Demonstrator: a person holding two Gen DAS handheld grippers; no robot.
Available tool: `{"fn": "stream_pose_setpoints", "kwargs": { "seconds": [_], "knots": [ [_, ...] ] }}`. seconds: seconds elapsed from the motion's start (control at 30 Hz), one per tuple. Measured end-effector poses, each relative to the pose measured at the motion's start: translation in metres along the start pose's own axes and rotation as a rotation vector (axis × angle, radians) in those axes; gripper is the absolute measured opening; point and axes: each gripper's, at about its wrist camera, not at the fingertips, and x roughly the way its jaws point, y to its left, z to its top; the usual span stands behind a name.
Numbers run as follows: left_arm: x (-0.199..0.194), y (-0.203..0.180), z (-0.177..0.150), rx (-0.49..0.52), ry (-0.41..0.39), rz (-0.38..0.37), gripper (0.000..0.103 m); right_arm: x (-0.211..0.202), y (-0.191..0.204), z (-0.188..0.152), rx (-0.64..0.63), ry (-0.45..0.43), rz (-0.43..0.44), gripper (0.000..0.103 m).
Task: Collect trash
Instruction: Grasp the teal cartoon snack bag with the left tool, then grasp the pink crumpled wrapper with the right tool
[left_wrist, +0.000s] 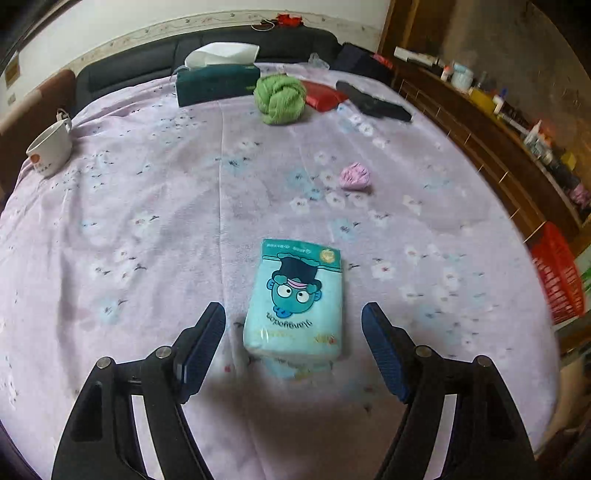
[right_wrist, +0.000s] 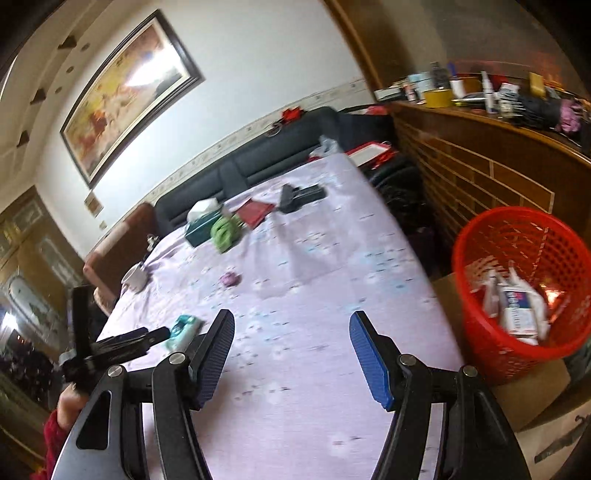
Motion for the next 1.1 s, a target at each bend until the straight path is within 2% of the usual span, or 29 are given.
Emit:
{"fn": "stream_pose_setpoints", "kwargs": {
  "seconds": [0.1,0.2,0.27,0.33,0.43,0.53,0.6,0.77,0.83,0.87,0.9,1.1],
  "knots": [
    [0.014,-0.004,-0.003,0.014,-0.009,-0.001,0.072,0.012,0.013,0.0,-0.019,0.022,0.006,0.069],
    [0.017,-0.006,-0.003,0.038,-0.056,0.052,0.048,0.018,0.022,-0.001,-0.036,0.042,0.006,0.069],
    [0.017,-0.002,-0.002,0.033,-0.071,0.047,0.044,0.021,0.025,-0.002,-0.047,0.052,0.001,0.069],
    [0.016,0.005,-0.001,0.005,-0.089,0.032,0.036,0.022,0.028,-0.003,-0.053,0.06,-0.004,0.069],
    [0.008,0.022,0.0,-0.069,-0.128,0.008,0.035,0.029,0.035,0.0,-0.064,0.079,-0.006,0.069],
    [-0.007,0.037,0.004,-0.124,-0.205,0.041,0.036,0.042,0.047,0.004,-0.079,0.095,-0.003,0.069],
    [-0.009,0.043,0.004,-0.142,-0.228,0.069,0.036,0.056,0.057,0.009,-0.09,0.104,-0.008,0.069],
    [-0.009,0.047,0.004,-0.159,-0.23,0.078,0.036,0.117,0.088,0.026,-0.114,0.166,-0.012,0.068],
    [-0.01,0.047,0.002,-0.157,-0.229,0.078,0.036,0.147,0.098,0.031,-0.108,0.192,-0.023,0.062],
    [-0.009,0.046,0.002,-0.156,-0.225,0.078,0.036,0.164,0.102,0.034,-0.108,0.209,-0.028,0.054],
    [-0.008,0.046,0.001,-0.157,-0.22,0.076,0.036,0.178,0.104,0.036,-0.108,0.217,-0.036,0.05],
    [-0.002,0.047,0.001,-0.166,-0.19,0.061,0.036,0.251,0.11,0.049,-0.06,0.238,-0.083,0.045]
  ]
}}
